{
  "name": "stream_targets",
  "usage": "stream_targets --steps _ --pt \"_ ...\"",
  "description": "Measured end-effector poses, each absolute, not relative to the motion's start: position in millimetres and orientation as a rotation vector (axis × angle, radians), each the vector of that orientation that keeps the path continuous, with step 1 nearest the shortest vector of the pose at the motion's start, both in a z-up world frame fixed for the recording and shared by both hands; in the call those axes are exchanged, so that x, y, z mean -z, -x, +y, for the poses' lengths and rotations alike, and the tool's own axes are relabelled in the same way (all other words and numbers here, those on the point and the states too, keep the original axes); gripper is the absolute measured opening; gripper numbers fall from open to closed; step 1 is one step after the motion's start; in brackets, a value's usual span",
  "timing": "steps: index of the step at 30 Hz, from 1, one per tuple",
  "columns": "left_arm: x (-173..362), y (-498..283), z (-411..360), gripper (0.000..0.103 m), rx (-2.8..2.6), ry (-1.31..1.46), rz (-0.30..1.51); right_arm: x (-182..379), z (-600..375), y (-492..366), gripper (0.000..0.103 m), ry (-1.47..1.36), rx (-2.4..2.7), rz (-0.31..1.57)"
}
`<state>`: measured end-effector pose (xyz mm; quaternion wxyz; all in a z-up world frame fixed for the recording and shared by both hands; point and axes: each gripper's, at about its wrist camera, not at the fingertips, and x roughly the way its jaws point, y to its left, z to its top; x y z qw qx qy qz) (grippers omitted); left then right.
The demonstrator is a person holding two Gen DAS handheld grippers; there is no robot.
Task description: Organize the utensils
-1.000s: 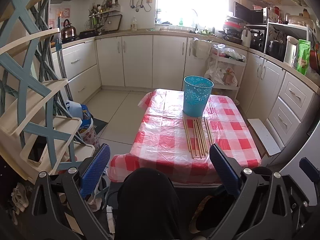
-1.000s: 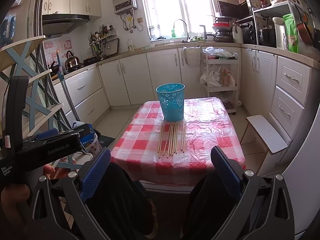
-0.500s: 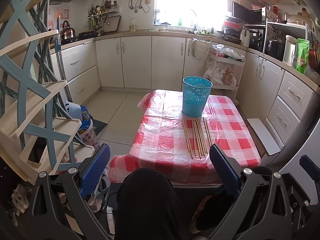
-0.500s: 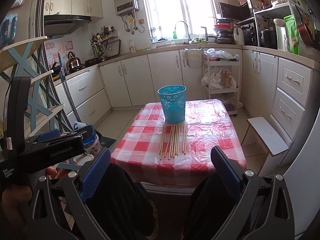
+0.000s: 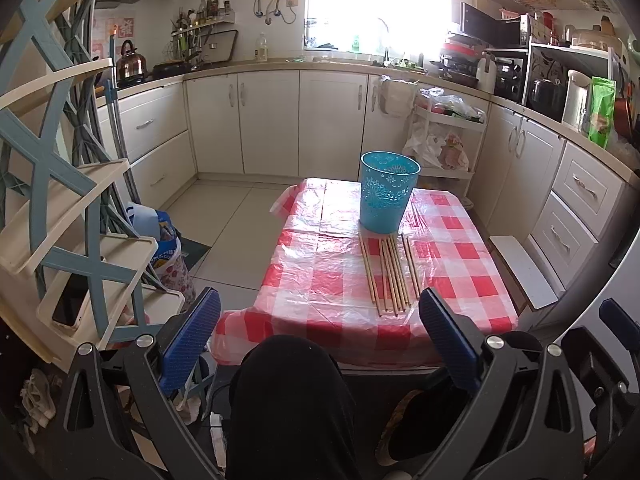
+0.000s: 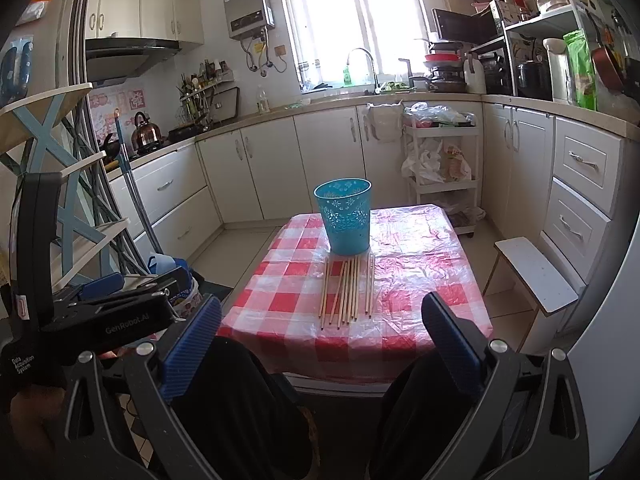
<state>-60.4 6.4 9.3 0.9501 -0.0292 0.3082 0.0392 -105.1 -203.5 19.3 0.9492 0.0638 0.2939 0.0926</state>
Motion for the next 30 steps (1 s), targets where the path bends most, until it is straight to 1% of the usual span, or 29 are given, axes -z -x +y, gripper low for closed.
stream_targets --steps 30 --pt "-12.7 64.3 2.7 0.095 -0.073 0.059 0.617 -23.5 -203.2 106.8 0.096 -0.143 -0.19 0.599"
